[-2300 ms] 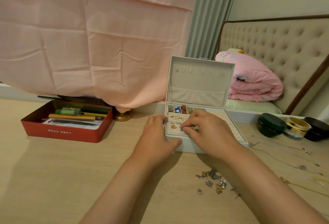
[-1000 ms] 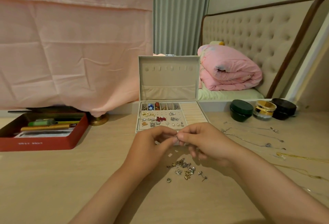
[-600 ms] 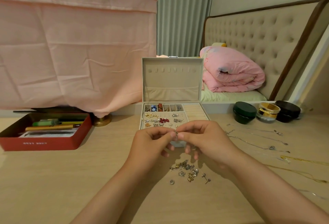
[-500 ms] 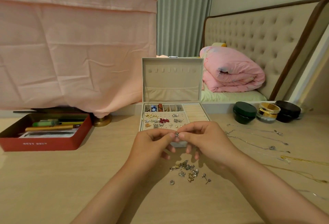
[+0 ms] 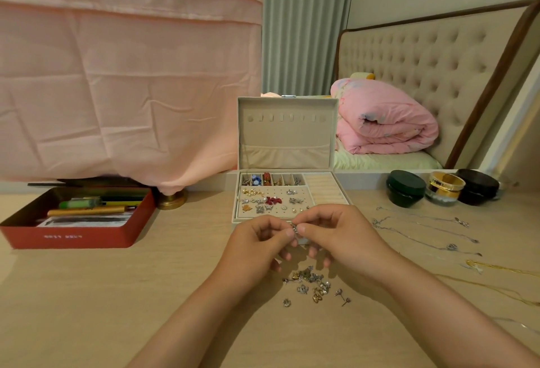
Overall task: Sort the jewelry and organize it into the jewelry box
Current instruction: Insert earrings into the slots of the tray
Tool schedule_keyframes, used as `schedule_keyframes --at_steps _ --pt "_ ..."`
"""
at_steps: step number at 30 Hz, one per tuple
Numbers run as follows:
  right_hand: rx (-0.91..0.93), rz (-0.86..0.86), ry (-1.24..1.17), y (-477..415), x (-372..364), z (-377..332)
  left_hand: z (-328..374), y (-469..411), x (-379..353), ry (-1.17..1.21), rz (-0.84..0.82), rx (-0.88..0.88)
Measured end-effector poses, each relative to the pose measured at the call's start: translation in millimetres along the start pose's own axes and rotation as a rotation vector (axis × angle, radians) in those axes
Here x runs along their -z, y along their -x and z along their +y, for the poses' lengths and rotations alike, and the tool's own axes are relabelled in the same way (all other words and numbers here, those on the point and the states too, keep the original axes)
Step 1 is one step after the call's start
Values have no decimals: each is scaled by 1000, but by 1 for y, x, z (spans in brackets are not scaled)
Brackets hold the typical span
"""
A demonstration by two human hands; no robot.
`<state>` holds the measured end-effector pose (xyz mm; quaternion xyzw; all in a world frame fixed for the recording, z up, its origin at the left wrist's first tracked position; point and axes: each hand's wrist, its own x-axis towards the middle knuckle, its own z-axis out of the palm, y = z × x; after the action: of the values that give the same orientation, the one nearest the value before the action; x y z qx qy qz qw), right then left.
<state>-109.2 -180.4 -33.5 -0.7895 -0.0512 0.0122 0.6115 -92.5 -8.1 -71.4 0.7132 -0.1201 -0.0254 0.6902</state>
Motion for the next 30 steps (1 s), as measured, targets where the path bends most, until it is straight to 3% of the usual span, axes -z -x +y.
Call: schedule_keyframes --at_steps 9,14,18,25,30 --pt "122 46 107 -5 -4 -6 6 -2 6 -154 57 -115" --pt "224 174 366 -30 -7 -15 3 -9 36 -825 220 -497" --pt "232 177 589 -50 -22 -15 -3 -14 50 -1016 239 -508" --pt "226 104 885 -56 -33 -18 -6 -16 51 -1077 127 -509" --pt "189 80 897 -60 -33 -21 -7 -18 52 -1057 142 -492"
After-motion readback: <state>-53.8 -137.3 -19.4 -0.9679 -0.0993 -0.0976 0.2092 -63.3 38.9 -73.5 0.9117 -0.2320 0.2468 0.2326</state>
